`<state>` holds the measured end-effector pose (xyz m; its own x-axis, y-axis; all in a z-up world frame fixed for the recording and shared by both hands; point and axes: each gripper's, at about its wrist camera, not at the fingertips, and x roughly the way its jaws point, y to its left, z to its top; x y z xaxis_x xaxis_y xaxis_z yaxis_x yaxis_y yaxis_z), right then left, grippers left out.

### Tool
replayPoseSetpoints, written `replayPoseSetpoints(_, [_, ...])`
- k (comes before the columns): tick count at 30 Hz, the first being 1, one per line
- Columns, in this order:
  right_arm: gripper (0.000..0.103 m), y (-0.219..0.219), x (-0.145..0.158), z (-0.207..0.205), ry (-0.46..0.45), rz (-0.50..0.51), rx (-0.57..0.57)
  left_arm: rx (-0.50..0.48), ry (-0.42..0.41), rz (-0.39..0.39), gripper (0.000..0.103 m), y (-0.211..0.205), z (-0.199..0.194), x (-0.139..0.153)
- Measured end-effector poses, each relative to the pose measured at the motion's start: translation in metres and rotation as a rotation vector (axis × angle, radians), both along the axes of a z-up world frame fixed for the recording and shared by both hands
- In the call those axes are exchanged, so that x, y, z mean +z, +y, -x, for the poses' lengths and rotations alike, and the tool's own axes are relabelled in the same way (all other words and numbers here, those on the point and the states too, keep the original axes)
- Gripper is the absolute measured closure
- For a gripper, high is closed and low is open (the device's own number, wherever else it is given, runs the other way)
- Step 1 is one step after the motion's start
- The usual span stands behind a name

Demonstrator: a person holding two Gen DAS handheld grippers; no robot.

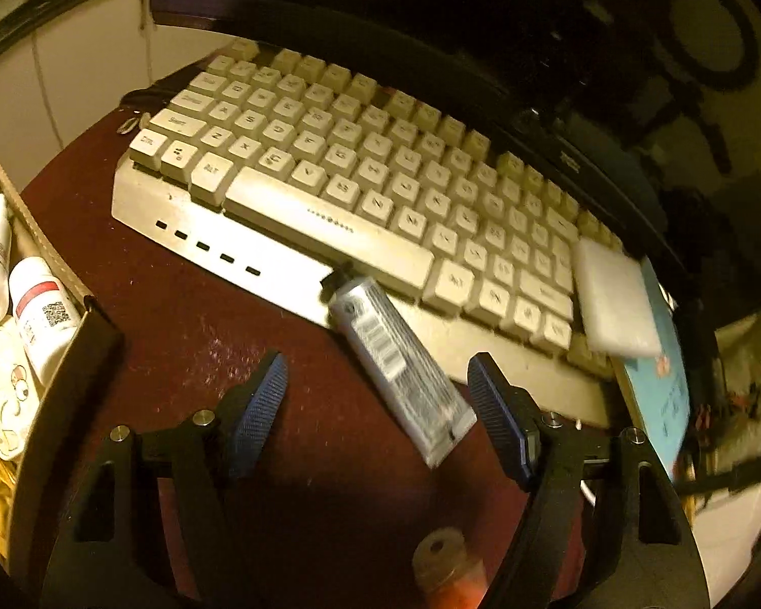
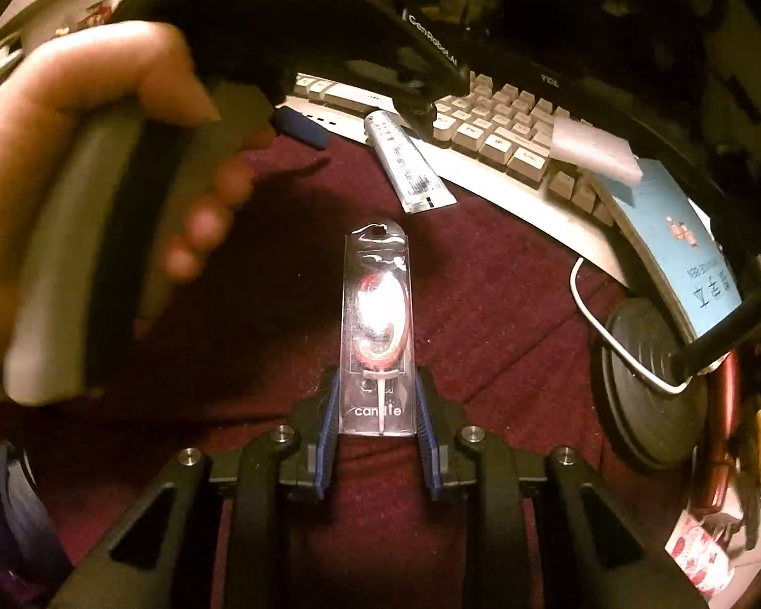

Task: Organize objects
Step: 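Move both grippers back over the cloth toward the silver tube, then grasp the clear-packaged red candle with the right gripper while the left approaches the silver tube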

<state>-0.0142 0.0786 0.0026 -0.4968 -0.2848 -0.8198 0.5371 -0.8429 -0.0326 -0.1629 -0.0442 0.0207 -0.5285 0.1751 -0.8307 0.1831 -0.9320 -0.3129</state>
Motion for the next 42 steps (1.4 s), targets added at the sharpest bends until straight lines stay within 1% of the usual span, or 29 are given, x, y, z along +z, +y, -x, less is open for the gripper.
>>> replayPoseSetpoints(2, [0.076, 0.000, 0.000, 0.000, 0.002, 0.012, 0.002, 0.013, -0.020, 0.004, 0.029, 0.004, 0.006, -0.007])
replayPoseSetpoints(5, [0.076, -0.008, -0.001, 0.002, 0.000, 0.008, 0.005, 0.005, -0.005, 0.078, 0.029, 0.013, 0.009, -0.011])
replayPoseSetpoints(7, [0.076, -0.007, -0.002, 0.004, 0.005, 0.003, 0.007, -0.027, -0.002, 0.097, 0.031, 0.013, 0.009, -0.010])
replayPoseSetpoints(8, [0.076, -0.007, -0.002, 0.003, 0.009, -0.001, 0.008, -0.039, 0.003, 0.099, 0.039, 0.011, 0.007, -0.010])
replayPoseSetpoints(9, [0.076, -0.007, -0.002, 0.002, 0.012, -0.005, 0.009, -0.051, 0.011, 0.102, 0.042, 0.007, 0.005, -0.009])
replayPoseSetpoints(10, [0.076, -0.008, -0.002, 0.002, 0.016, -0.010, 0.011, -0.061, 0.017, 0.085, 0.052, 0.000, 0.002, -0.009])
replayPoseSetpoints(12, [0.076, -0.011, -0.002, -0.001, 0.021, -0.016, 0.013, -0.078, 0.014, 0.059, 0.059, -0.011, -0.001, -0.008])
replayPoseSetpoints(15, [0.076, -0.010, -0.002, -0.001, 0.018, -0.017, 0.009, -0.119, -0.011, 0.026, 0.068, -0.020, -0.007, -0.006])
replayPoseSetpoints(17, [0.076, -0.011, -0.001, -0.002, 0.014, -0.027, 0.007, -0.160, -0.023, 0.006, 0.076, -0.024, -0.015, -0.005])
replayPoseSetpoints(18, [0.076, -0.012, 0.000, -0.003, 0.010, -0.029, 0.009, -0.173, -0.026, -0.005, 0.078, -0.027, -0.019, -0.006])
replayPoseSetpoints(19, [0.076, -0.013, -0.001, -0.004, 0.000, -0.024, 0.014, -0.179, -0.032, -0.002, 0.087, -0.030, -0.024, -0.006])
replayPoseSetpoints(20, [0.076, -0.013, -0.001, -0.007, -0.008, -0.022, 0.018, -0.185, -0.033, 0.007, 0.090, -0.033, -0.027, -0.006])
replayPoseSetpoints(21, [0.076, -0.015, -0.001, -0.008, -0.010, -0.023, 0.021, -0.199, -0.026, -0.019, 0.090, -0.036, -0.034, -0.007])
replayPoseSetpoints(22, [0.076, -0.016, -0.001, -0.012, -0.009, -0.027, 0.024, -0.199, -0.022, -0.068, 0.090, -0.042, -0.040, -0.007])
replayPoseSetpoints(24, [0.076, -0.018, -0.002, -0.015, -0.015, -0.024, 0.032, -0.173, 0.034, -0.124, 0.090, -0.058, -0.046, -0.002])
replayPoseSetpoints(25, [0.076, -0.019, -0.002, -0.017, -0.014, -0.025, 0.033, -0.149, 0.072, -0.132, 0.089, -0.065, -0.049, 0.004])
replayPoseSetpoints(26, [0.076, -0.020, -0.002, -0.018, -0.010, -0.028, 0.031, -0.131, 0.100, -0.140, 0.075, -0.070, -0.049, 0.009])
replayPoseSetpoints(27, [0.076, -0.020, -0.002, -0.019, -0.010, -0.026, 0.030, -0.111, 0.124, -0.161, 0.063, -0.075, -0.047, 0.015])
replayPoseSetpoints(28, [0.076, -0.019, -0.002, -0.019, -0.013, -0.020, 0.028, -0.072, 0.126, -0.187, 0.032, -0.077, -0.038, 0.020])
replayPoseSetpoints(29, [0.076, -0.019, -0.003, -0.018, -0.016, -0.015, 0.027, -0.032, 0.119, -0.217, 0.022, -0.076, -0.033, 0.023])
replayPoseSetpoints(30, [0.076, -0.019, -0.003, -0.018, -0.019, -0.010, 0.027, 0.003, 0.113, -0.248, 0.022, -0.078, -0.029, 0.024])
replayPoseSetpoints(31, [0.076, -0.018, -0.003, -0.019, -0.020, -0.008, 0.028, 0.018, 0.109, -0.257, 0.022, -0.076, -0.027, 0.023])
replayPoseSetpoints(32, [0.076, -0.018, -0.003, -0.019, -0.020, -0.007, 0.028, 0.025, 0.104, -0.235, 0.022, -0.072, -0.023, 0.022])
replayPoseSetpoints(34, [0.076, -0.018, -0.003, -0.019, -0.017, -0.010, 0.028, 0.040, 0.076, -0.158, 0.022, -0.056, -0.014, 0.019])
replayPoseSetpoints(35, [0.075, -0.018, -0.003, -0.018, -0.015, -0.010, 0.029, 0.042, 0.064, -0.140, 0.022, -0.052, -0.011, 0.015])
replayPoseSetpoints(37, [0.075, -0.018, -0.003, -0.018, -0.016, -0.005, 0.030, 0.029, 0.052, -0.095, 0.022, -0.049, -0.007, 0.008])
replayPoseSetpoints(40, [0.075, -0.017, -0.003, -0.019, -0.017, -0.001, 0.029, -0.019, 0.089, -0.061, 0.023, -0.044, -0.001, 0.004])
replayPoseSetpoints(42, [0.075, -0.017, -0.003, -0.018, -0.015, 0.002, 0.029, -0.081, 0.104, -0.064, 0.024, -0.040, 0.004, 0.002])
